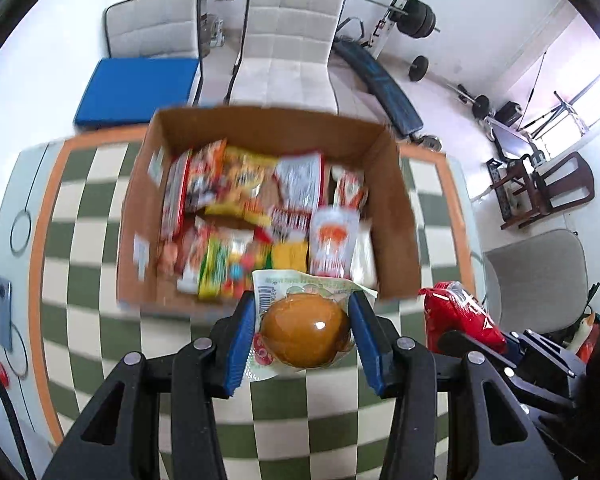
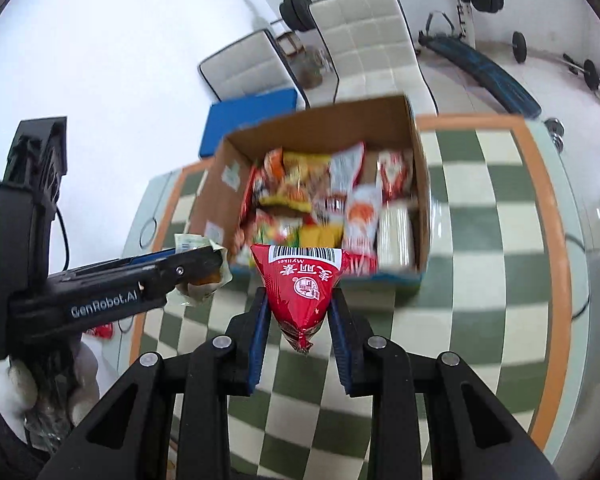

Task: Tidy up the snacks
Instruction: 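Drop the egg into the box with left tool while right tool drops the red packet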

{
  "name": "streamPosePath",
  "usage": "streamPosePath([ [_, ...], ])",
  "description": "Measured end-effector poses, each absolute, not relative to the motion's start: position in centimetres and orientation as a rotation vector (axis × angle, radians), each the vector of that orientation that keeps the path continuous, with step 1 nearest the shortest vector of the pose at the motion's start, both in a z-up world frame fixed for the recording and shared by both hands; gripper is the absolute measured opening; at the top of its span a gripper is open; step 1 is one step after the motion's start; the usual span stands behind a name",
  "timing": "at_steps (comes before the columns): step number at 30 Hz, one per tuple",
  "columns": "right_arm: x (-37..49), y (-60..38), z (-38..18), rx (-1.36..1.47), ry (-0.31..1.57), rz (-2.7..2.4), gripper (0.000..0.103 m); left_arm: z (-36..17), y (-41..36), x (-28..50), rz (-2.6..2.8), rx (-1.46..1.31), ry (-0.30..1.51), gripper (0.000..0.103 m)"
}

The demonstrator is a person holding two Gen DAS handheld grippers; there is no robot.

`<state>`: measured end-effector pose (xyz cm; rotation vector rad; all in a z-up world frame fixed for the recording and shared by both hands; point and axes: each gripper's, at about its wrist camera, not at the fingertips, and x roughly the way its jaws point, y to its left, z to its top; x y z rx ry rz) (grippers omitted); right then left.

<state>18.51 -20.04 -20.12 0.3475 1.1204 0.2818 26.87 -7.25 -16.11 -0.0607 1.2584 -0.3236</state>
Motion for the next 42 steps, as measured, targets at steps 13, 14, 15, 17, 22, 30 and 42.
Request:
streamPosePath([
  [13,34.6,-22.9,-22.1,0.352,1.133,0.223,0.031,-21.2,-9.1,42.6,-0.353,-0.159,1.438,0.044],
  [14,35.7,-23.0,-22.8,0.353,1.145,0.219,0.031,-22.0,-9.4,43.4,-0.35,-0.155,1.458,0.044],
  [15,36.7,-23.1,-23.6,0.355,1.162,0.218,0.031,-22.8,-9.5,44.0,-0.349,-0.152,1.475,0.044],
  [17,38.7,-23.3,-25.2,0.361,1.196,0.216,0.031,-24.1,-9.8,45.0,-0.342,-0.142,1.504,0.044],
  [22,41.7,-23.1,-28.1,0.349,1.253,0.208,0.031,-26.9,-10.7,46.8,-0.324,-0.11,1.596,0.045],
  [30,44.9,-23.6,-31.0,0.35,1.326,0.176,0.078,-27.7,-11.4,47.7,-0.306,-0.069,1.611,0.079],
  [42,43.3,-22.1,-29.4,0.204,1.283,0.099,0.092,-24.5,-8.8,46.0,-0.213,-0.008,1.477,0.088],
])
